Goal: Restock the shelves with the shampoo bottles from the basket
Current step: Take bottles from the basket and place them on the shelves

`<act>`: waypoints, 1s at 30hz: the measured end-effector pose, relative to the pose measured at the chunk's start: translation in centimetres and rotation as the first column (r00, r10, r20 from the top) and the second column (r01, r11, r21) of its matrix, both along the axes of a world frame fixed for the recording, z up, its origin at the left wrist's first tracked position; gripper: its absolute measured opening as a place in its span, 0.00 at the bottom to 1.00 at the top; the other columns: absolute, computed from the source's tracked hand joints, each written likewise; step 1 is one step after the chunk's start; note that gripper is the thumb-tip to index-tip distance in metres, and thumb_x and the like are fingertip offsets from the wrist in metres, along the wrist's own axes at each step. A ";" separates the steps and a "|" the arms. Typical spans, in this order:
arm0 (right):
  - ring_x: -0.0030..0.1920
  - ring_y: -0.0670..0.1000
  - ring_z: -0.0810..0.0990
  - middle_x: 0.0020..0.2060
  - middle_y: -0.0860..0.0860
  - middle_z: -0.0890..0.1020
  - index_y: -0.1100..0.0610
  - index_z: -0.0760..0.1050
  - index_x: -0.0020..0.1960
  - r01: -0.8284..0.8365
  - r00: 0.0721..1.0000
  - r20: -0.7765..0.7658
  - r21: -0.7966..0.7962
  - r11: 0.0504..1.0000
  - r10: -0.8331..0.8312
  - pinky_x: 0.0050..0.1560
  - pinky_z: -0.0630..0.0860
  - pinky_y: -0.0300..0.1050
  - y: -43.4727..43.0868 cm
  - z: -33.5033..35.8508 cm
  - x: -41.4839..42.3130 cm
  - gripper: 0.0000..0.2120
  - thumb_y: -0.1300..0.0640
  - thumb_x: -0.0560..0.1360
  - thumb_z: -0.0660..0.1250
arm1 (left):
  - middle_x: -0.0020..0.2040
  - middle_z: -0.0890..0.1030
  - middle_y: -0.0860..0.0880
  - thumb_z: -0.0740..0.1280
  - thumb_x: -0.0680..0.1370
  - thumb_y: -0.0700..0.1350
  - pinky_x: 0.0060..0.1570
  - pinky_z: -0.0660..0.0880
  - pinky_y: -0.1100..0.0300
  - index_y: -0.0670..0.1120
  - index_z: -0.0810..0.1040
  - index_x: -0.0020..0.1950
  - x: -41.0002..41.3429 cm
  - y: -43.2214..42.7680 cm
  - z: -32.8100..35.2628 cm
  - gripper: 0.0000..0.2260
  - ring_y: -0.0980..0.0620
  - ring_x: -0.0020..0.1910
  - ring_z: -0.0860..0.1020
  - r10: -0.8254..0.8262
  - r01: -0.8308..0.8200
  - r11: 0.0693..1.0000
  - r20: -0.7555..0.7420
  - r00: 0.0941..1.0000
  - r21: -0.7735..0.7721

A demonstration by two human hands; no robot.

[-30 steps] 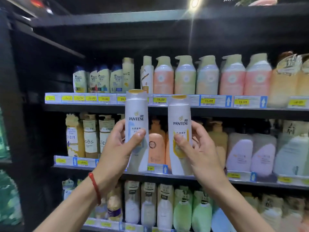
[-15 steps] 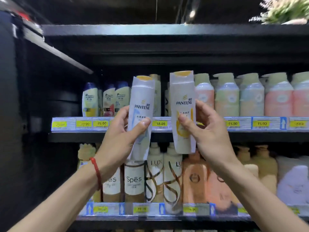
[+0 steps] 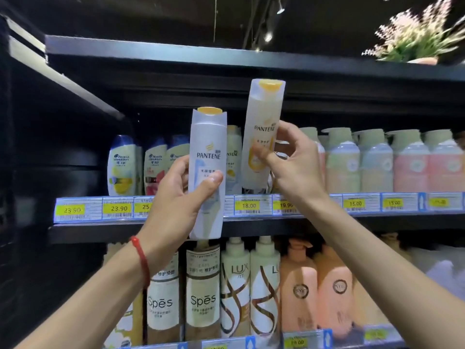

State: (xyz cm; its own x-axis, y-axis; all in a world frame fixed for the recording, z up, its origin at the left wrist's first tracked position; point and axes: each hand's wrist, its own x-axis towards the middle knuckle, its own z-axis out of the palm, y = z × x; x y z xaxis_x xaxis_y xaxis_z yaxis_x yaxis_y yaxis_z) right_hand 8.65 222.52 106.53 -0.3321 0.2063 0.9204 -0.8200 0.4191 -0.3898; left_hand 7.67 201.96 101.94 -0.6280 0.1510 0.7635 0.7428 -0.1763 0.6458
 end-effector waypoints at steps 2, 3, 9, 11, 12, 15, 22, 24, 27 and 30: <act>0.51 0.43 0.86 0.52 0.46 0.87 0.56 0.81 0.64 0.021 0.999 0.041 0.054 0.998 -0.023 0.47 0.82 0.36 0.1 -0.4 -0.6 0.17 0.61 0.76 0.77 | 0.55 0.86 0.54 0.72 0.74 0.54 0.45 0.80 0.66 0.53 0.76 0.65 -0.1 0.0 0.0 0.20 0.56 0.53 0.85 -0.001 0.001 1.000 0.000 1.000 0.014; 0.51 0.44 0.87 0.52 0.46 0.88 0.55 0.81 0.64 0.031 0.998 0.056 0.068 0.997 -0.035 0.48 0.83 0.39 0.2 -0.6 -0.8 0.17 0.60 0.76 0.77 | 0.56 0.86 0.54 0.72 0.75 0.53 0.46 0.81 0.65 0.53 0.76 0.65 -0.1 0.0 0.0 0.19 0.56 0.54 0.84 -0.001 0.001 1.000 0.000 1.000 0.014; 0.51 0.45 0.87 0.52 0.46 0.88 0.56 0.80 0.65 0.080 0.990 0.114 0.078 0.994 -0.088 0.52 0.86 0.47 0.3 -2.2 -1.7 0.19 0.61 0.76 0.77 | 0.56 0.85 0.56 0.70 0.78 0.51 0.48 0.82 0.61 0.55 0.75 0.65 0.1 0.5 -0.1 0.16 0.58 0.55 0.84 0.004 -0.005 1.000 -0.024 1.000 -0.010; 0.51 0.42 0.86 0.53 0.45 0.87 0.55 0.78 0.67 0.106 0.985 0.123 0.101 0.989 -0.118 0.52 0.85 0.44 0.2 -2.5 -1.6 0.21 0.59 0.76 0.78 | 0.57 0.85 0.55 0.70 0.79 0.51 0.49 0.82 0.60 0.54 0.74 0.66 0.1 0.5 -0.3 0.17 0.58 0.55 0.84 0.003 -0.004 1.000 -0.019 1.000 -0.030; 0.52 0.40 0.85 0.53 0.44 0.87 0.55 0.77 0.67 0.128 0.983 0.121 0.108 0.986 -0.141 0.51 0.84 0.40 0.1 -2.6 -1.5 0.22 0.58 0.76 0.78 | 0.57 0.85 0.55 0.70 0.79 0.50 0.49 0.82 0.60 0.54 0.74 0.67 0.1 0.4 -0.3 0.17 0.58 0.55 0.83 0.007 -0.007 0.999 -0.018 1.000 -0.039; 0.52 0.33 0.82 0.52 0.40 0.84 0.52 0.73 0.66 0.198 0.967 0.138 0.113 0.974 -0.213 0.46 0.79 0.29 0.1 -2.4 -1.2 0.24 0.54 0.75 0.79 | 0.56 0.85 0.56 0.70 0.79 0.50 0.47 0.82 0.62 0.53 0.74 0.67 -0.1 0.3 -0.4 0.17 0.58 0.54 0.84 0.005 -0.005 0.999 -0.006 1.000 -0.031; 0.58 0.46 0.79 0.59 0.47 0.81 0.51 0.74 0.70 0.419 0.898 0.060 0.181 0.890 -0.435 0.56 0.80 0.43 -1.1 -2.5 -1.0 0.25 0.47 0.76 0.76 | 0.55 0.86 0.53 0.70 0.79 0.49 0.41 0.80 0.66 0.52 0.76 0.66 -0.4 0.4 -0.4 0.15 0.57 0.51 0.85 -0.045 0.044 0.999 0.050 0.998 0.021; 0.60 0.48 0.76 0.60 0.47 0.80 0.51 0.75 0.71 0.501 0.856 0.015 0.214 0.838 -0.516 0.57 0.76 0.44 -1.4 -2.7 -1.1 0.26 0.46 0.77 0.75 | 0.54 0.86 0.53 0.70 0.79 0.50 0.41 0.80 0.66 0.52 0.76 0.66 -0.4 0.3 -0.4 0.15 0.56 0.50 0.85 -0.054 0.053 0.998 0.052 0.997 0.015; 0.54 0.50 0.79 0.59 0.49 0.79 0.51 0.75 0.71 0.525 0.841 0.023 0.207 0.826 -0.540 0.55 0.79 0.51 -1.3 -2.6 -1.2 0.25 0.46 0.77 0.75 | 0.53 0.86 0.54 0.70 0.79 0.50 0.40 0.80 0.66 0.53 0.76 0.64 -0.6 0.2 -0.4 0.14 0.57 0.49 0.85 -0.064 0.063 0.998 0.051 0.997 0.018; 0.53 0.51 0.79 0.58 0.49 0.79 0.51 0.75 0.70 0.574 0.806 0.032 0.201 0.794 -0.591 0.54 0.80 0.55 -1.1 -2.6 -1.2 0.24 0.45 0.78 0.74 | 0.53 0.86 0.53 0.70 0.79 0.49 0.39 0.80 0.66 0.52 0.76 0.64 -0.8 0.2 -0.2 0.14 0.57 0.48 0.85 -0.087 0.085 0.996 0.067 0.994 0.030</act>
State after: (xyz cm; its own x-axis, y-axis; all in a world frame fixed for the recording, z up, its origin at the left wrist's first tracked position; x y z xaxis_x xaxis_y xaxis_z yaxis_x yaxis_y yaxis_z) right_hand 7.42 221.41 103.88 -0.2820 0.2273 0.9321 -0.3646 0.8732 -0.3233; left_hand 6.85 202.15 101.72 -0.6642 0.1865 0.7240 0.6787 -0.2556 0.6885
